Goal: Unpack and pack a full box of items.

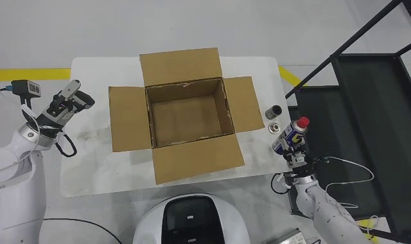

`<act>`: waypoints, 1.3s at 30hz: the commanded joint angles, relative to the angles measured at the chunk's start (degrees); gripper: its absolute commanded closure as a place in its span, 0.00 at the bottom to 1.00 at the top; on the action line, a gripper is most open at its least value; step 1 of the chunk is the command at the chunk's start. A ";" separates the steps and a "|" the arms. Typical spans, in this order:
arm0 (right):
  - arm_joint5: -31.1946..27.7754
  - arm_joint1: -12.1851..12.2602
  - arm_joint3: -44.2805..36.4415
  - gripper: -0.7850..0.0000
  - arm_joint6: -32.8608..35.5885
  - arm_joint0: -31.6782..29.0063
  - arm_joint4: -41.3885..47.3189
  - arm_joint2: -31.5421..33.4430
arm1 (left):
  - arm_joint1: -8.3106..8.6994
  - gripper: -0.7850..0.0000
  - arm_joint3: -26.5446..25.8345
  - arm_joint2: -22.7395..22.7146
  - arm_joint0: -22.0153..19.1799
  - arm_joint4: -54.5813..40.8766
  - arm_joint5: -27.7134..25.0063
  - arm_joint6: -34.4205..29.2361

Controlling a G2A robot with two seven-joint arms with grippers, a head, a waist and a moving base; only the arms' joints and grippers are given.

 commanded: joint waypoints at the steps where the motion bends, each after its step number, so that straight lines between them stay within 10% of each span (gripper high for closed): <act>1: 0.03 -0.95 3.40 1.00 -2.66 1.93 -0.44 -1.39 | 0.00 0.00 0.00 0.00 0.00 0.00 0.00 0.00; 30: 1.90 -12.64 34.09 1.00 -16.20 18.75 -1.44 -10.77 | 0.00 0.00 0.00 0.00 0.00 0.00 0.00 0.00; 32: 2.21 -13.08 34.86 0.67 -16.07 18.99 -1.57 -10.92 | 0.00 0.00 0.00 0.00 0.00 0.00 0.00 0.00; 36: 2.07 -13.83 36.34 0.44 -15.42 19.11 -1.51 -11.06 | 0.00 0.00 0.00 0.00 0.00 0.00 0.00 0.00; 39: 1.88 -14.29 37.09 0.04 -15.34 18.89 -1.31 -11.03 | 0.00 0.00 0.00 0.00 0.00 0.00 0.00 0.00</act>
